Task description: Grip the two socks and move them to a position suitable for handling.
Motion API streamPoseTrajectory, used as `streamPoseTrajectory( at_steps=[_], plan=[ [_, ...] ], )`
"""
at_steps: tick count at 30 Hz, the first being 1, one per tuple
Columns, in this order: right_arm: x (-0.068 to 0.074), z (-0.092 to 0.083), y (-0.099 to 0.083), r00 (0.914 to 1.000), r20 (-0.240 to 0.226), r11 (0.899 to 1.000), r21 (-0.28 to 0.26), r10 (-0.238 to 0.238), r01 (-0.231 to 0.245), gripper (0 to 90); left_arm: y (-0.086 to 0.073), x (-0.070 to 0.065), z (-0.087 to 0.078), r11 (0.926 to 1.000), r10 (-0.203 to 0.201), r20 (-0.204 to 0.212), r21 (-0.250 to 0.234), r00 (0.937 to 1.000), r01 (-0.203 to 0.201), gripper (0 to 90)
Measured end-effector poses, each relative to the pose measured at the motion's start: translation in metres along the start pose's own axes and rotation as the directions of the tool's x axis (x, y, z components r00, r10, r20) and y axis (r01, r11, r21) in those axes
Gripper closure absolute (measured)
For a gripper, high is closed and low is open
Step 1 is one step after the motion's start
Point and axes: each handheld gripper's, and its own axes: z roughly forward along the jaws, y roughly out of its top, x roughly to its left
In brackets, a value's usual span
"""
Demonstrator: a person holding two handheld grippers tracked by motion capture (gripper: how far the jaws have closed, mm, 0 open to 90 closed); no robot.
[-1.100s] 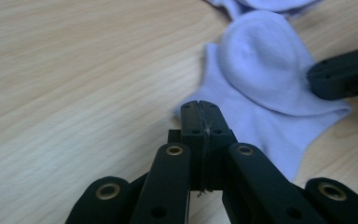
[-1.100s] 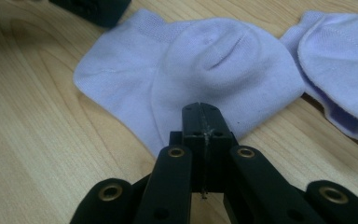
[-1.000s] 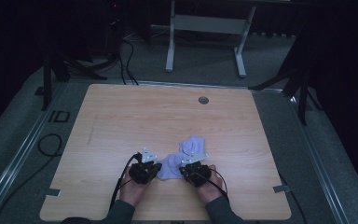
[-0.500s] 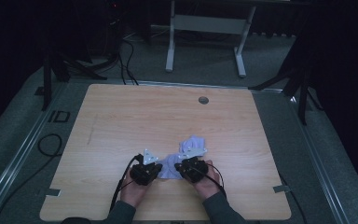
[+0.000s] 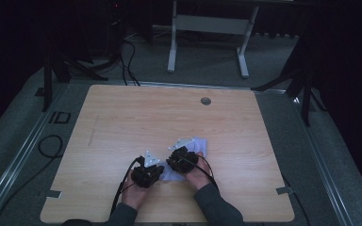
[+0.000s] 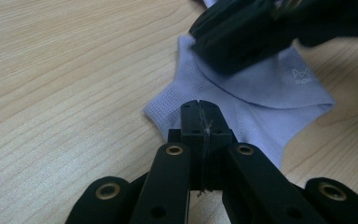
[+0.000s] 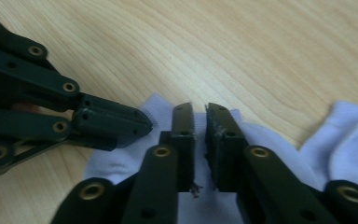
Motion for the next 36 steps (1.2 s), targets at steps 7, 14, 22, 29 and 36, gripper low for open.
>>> streamPoseTrajectory(
  at_steps=[7,14,22,29,36],
  plan=[
    [0.001,0.012,-0.003,0.9996,0.021,0.999,0.047,-0.02,0.019,74.9,0.0,0.0,0.0,1.0,0.0,-0.001,-0.002,1.0,0.0,89.8],
    [-0.004,0.008,-0.003,0.9997,0.024,0.999,0.039,0.0,0.0,87.3,0.0,0.0,0.0,1.0,-0.003,-0.001,-0.004,1.0,0.003,89.8],
    [-0.007,-0.016,-0.007,0.9995,-0.007,0.999,-0.026,0.029,-0.029,87.6,0.0,0.0,0.0,1.0,0.0,-0.004,-0.002,1.0,0.0,89.8],
    [-0.016,-0.039,-0.021,0.9976,-0.023,0.995,-0.07,0.065,-0.067,87.6,0.0,0.0,0.0,1.0,0.001,-0.004,-0.004,1.0,-0.001,89.8],
    [-0.026,-0.059,-0.047,0.9928,-0.011,0.988,-0.097,0.119,-0.119,87.6,-0.001,0.0,0.0,1.0,-0.006,-0.003,-0.008,1.0,0.006,89.8]
  ],
)
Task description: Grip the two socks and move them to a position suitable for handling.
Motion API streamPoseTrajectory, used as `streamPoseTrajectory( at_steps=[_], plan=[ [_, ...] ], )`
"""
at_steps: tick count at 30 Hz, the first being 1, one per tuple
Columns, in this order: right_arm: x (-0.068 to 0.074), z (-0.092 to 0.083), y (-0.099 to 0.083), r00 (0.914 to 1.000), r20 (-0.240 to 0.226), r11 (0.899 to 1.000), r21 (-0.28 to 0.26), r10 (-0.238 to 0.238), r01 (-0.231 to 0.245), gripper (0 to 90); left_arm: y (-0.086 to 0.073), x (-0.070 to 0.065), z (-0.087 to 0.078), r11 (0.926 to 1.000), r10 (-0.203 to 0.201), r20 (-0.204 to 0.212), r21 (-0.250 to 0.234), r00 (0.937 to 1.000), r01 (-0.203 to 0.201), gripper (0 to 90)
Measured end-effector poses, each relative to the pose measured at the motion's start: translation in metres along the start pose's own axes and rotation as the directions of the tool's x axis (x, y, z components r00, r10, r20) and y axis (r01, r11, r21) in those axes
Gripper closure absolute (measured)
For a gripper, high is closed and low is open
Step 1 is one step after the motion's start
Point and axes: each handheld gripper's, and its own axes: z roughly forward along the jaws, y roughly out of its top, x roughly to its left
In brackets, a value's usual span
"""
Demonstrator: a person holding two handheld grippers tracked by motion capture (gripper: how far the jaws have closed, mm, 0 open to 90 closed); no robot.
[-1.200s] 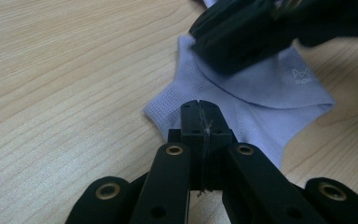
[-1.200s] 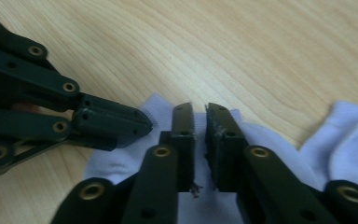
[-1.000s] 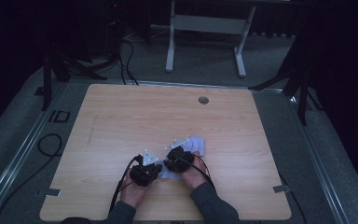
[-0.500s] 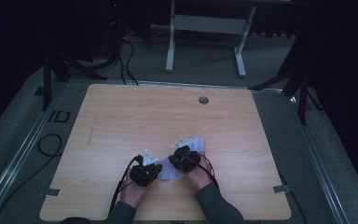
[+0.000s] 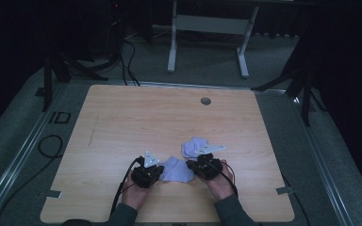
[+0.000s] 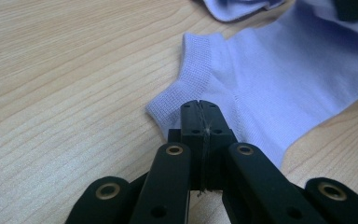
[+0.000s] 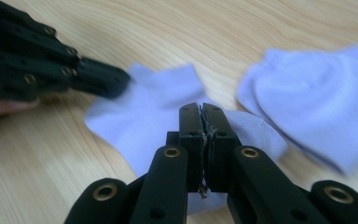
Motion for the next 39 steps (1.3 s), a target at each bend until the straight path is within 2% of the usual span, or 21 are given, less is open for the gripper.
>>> streamPoseTrajectory(
  at_steps=[4,9,17,20,23,26,29,35,39],
  plan=[
    [-0.008,-0.01,-0.014,0.9992,0.018,0.999,-0.005,0.035,-0.035,87.6,0.0,0.0,0.0,1.0,0.004,0.001,0.003,1.0,-0.004,89.8],
    [-0.02,-0.024,-0.034,0.9957,0.064,0.998,-0.014,0.067,-0.066,87.6,0.0,0.001,0.0,1.0,0.005,0.002,0.003,1.0,-0.005,89.8],
    [-0.027,-0.034,-0.056,0.9897,0.091,0.994,-0.011,0.111,-0.11,87.9,0.0,-0.001,0.0,0.9999,0.01,0.005,0.002,0.9999,-0.01,89.8],
    [-0.028,-0.035,-0.061,0.9887,0.102,0.994,-0.001,0.11,-0.11,87.6,0.0,-0.001,0.0,1.0,0.009,0.007,0.001,0.9999,-0.009,89.8],
    [-0.03,-0.034,-0.065,0.9869,0.11,0.993,0.012,0.118,-0.12,87.6,0.0,-0.001,0.0,1.0,0.009,0.008,0.001,0.9999,-0.009,89.7],
    [-0.032,-0.032,-0.069,0.9812,0.151,0.992,0.029,0.121,-0.126,88.0,0.0,-0.001,0.0,1.0,0.009,0.009,0.002,0.9999,-0.009,89.7],
    [-0.033,-0.033,-0.071,0.9796,0.156,0.991,0.029,0.127,-0.133,87.7,0.0,-0.001,0.0,1.0,0.009,0.011,0.003,0.9999,-0.009,89.7],
    [-0.034,-0.042,-0.066,0.9787,0.159,0.991,-0.01,0.13,-0.13,86.4,-0.001,-0.002,-0.001,1.0,0.007,0.02,0.006,0.9998,-0.007,89.6],
    [-0.034,-0.044,-0.061,0.9815,0.148,0.993,-0.027,0.121,-0.119,84.1,-0.002,-0.004,-0.002,0.9999,0.01,0.029,0.009,0.9995,-0.01,89.0]
  ],
)
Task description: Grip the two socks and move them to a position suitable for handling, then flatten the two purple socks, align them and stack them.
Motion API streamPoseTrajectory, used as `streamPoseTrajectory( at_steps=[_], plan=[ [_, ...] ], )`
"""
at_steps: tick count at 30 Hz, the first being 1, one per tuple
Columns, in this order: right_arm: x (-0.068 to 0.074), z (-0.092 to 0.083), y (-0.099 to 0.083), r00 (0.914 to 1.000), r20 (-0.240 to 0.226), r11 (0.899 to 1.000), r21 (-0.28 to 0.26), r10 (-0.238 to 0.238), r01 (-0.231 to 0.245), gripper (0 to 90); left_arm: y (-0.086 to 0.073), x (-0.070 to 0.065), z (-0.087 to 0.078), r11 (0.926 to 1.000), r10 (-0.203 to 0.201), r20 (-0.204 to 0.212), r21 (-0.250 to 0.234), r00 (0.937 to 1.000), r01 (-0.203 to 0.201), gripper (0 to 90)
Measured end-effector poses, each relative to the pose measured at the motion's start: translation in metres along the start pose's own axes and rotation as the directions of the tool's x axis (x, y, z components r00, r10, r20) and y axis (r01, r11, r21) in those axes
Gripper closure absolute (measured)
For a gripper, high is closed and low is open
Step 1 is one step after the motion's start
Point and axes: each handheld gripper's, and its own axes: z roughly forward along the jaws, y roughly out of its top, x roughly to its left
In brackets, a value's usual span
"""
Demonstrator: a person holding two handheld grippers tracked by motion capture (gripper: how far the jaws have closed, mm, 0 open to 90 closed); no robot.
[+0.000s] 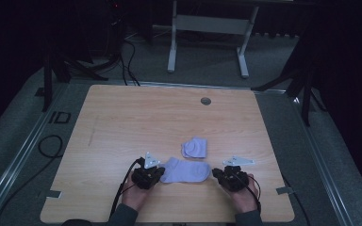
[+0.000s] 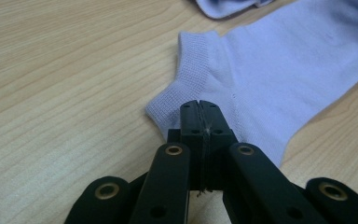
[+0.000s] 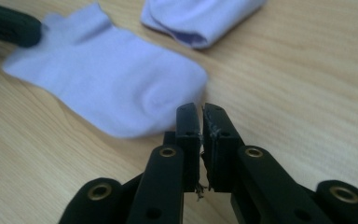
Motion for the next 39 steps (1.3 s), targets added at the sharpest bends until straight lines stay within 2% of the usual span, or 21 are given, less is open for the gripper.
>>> streamPoseTrajectory(
  at_steps=[7,8,12,13,14,20,31,39],
  plan=[
    [0.004,-0.001,0.022,0.9993,-0.01,0.999,-0.034,-0.036,0.036,77.6,0.0,0.001,0.0,0.9999,-0.015,0.021,-0.005,0.9997,0.015,82.7],
    [0.007,-0.001,0.03,0.9986,-0.014,0.997,-0.052,-0.05,0.05,75.4,0.0,0.002,0.0,0.9997,-0.022,0.029,-0.008,0.9993,0.023,82.3],
    [0.01,-0.001,0.04,0.9978,-0.016,0.996,-0.067,-0.065,0.064,74.4,0.0,0.003,-0.001,0.9997,-0.021,0.026,-0.011,0.9994,0.022,81.1],
    [0.01,-0.001,0.04,0.9978,-0.016,0.996,-0.067,-0.065,0.064,73.9,0.001,0.004,-0.003,0.9996,-0.01,0.025,-0.027,0.9996,0.011,81.1],
    [0.01,0.003,0.049,0.9972,-0.017,0.995,-0.072,-0.073,0.072,70.4,0.002,0.005,-0.005,0.9987,-0.015,0.025,-0.048,0.9996,0.016,79.1],
    [0.013,0.008,0.056,0.9969,-0.022,0.993,-0.092,-0.076,0.073,62.9,0.004,0.013,-0.01,0.9976,-0.023,0.009,-0.066,0.9997,0.023,78.3],
    [0.013,0.016,0.064,0.9965,-0.021,0.993,-0.082,-0.081,0.079,61.1,0.004,0.017,-0.01,0.9974,-0.037,-0.004,-0.063,0.9993,0.036,78.5],
    [0.014,0.031,0.079,0.9942,-0.019,0.993,-0.045,-0.106,0.105,61.4,0.004,0.018,-0.011,0.9973,-0.041,-0.009,-0.061,0.9991,0.041,78.3]
  ],
)
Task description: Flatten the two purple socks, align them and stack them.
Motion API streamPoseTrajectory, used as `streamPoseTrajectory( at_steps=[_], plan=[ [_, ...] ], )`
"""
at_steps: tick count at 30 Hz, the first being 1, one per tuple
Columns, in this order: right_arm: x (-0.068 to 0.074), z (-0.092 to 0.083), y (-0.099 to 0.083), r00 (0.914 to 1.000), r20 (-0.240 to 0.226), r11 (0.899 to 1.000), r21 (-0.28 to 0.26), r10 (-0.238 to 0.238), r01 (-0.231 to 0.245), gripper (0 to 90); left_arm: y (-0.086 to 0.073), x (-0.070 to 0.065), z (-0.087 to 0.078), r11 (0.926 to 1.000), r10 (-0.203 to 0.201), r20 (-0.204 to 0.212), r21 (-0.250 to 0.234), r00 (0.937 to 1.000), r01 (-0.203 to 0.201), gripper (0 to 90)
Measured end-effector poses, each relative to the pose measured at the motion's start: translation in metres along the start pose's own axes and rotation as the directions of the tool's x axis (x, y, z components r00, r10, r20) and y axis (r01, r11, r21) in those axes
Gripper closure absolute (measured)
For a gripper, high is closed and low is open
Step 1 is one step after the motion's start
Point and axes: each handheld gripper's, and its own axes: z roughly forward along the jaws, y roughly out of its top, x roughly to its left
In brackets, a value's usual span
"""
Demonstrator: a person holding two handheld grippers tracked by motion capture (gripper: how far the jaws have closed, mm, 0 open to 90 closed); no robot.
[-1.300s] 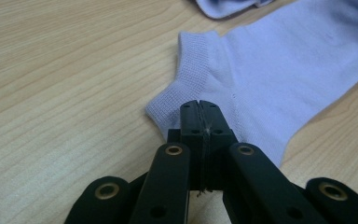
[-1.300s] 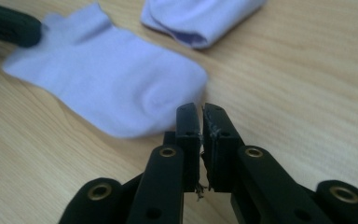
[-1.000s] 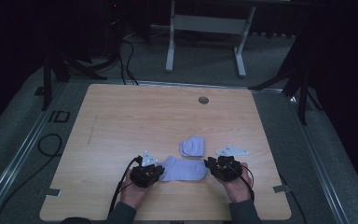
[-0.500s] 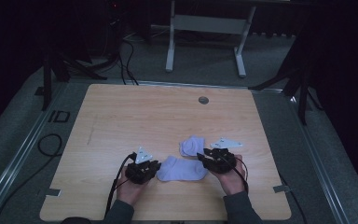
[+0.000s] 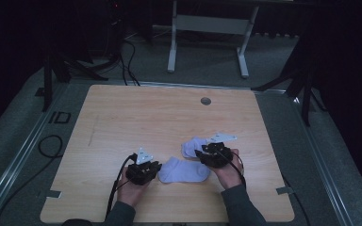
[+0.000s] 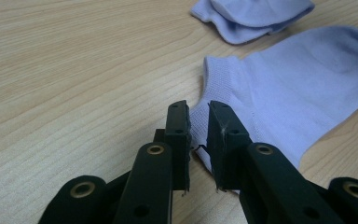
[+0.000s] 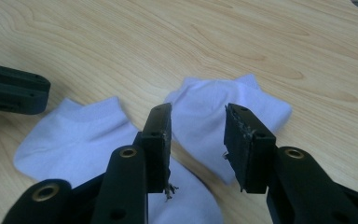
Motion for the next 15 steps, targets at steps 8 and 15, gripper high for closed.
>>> streamPoseTrajectory(
  at_steps=[8,15],
  plan=[
    [-0.003,0.014,0.013,0.9998,-0.015,0.999,0.035,-0.011,0.011,64.1,0.0,0.0,0.0,1.0,0.002,-0.003,0.001,1.0,-0.002,78.3],
    [0.001,0.034,0.02,0.9991,-0.03,0.996,0.087,-0.03,0.032,75.5,-0.001,-0.001,0.001,1.0,0.004,-0.004,0.002,1.0,-0.004,78.3]
  ],
)
